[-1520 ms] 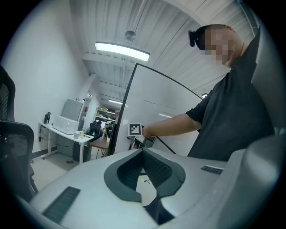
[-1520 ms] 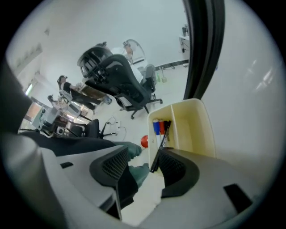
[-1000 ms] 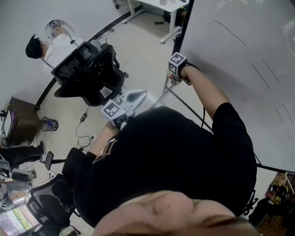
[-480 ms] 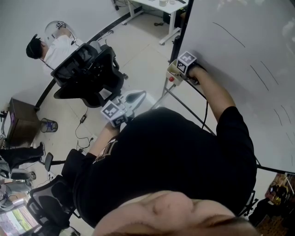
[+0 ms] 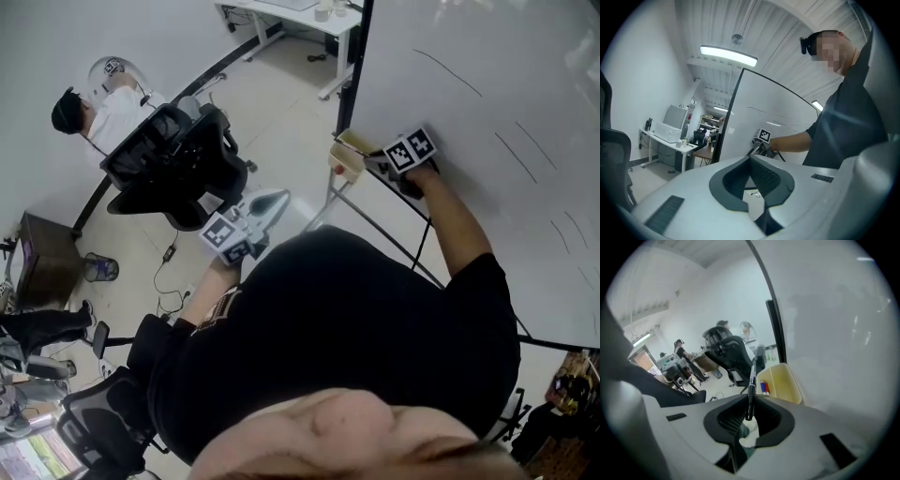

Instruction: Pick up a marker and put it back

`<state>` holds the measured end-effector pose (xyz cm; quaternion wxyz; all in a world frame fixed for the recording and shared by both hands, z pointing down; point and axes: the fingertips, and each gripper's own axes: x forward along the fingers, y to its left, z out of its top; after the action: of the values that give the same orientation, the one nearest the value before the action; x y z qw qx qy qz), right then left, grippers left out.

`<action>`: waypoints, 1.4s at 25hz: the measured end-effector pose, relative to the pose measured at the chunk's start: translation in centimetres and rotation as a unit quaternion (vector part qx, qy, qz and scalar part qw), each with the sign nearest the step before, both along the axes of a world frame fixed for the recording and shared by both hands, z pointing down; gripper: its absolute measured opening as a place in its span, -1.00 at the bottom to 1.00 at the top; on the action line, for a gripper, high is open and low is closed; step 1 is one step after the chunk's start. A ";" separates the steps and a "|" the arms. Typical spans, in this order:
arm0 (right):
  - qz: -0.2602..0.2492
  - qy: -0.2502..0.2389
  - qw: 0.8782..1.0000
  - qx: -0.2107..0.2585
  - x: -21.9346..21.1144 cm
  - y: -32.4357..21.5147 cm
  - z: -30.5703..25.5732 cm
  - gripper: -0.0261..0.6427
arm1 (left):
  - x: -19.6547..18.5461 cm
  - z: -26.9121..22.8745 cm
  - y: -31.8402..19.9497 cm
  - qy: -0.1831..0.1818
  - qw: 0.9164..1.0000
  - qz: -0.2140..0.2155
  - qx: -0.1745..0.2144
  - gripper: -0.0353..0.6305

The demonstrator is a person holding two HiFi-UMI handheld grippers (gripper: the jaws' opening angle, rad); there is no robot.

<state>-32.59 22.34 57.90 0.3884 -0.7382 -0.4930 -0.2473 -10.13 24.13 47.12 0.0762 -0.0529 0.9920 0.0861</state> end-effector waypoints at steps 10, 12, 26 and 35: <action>-0.006 0.132 0.941 -0.312 4.1 -6.0 -15.3 -0.78 | 1.0 -5.9 3.3 -0.075 0.996 -0.027 0.041 -0.88; -0.009 0.136 0.921 -0.364 4.5 -7.2 -18.2 -0.78 | 1.4 -7.3 4.3 -0.099 0.993 -0.033 0.058 -0.88; -0.006 0.107 0.880 -0.463 4.0 -10.9 -23.4 -0.78 | 0.6 -11.0 4.0 -0.121 0.991 -0.009 0.060 -0.88; -0.014 0.108 0.881 -0.461 4.1 -10.2 -22.9 -0.78 | 0.1 -10.8 3.8 -0.107 0.993 -0.005 0.053 -0.88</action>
<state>-28.45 12.18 35.02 0.0517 -0.8625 -0.4963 0.0838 -10.00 27.90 36.33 0.1848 -0.0530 0.9724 0.1318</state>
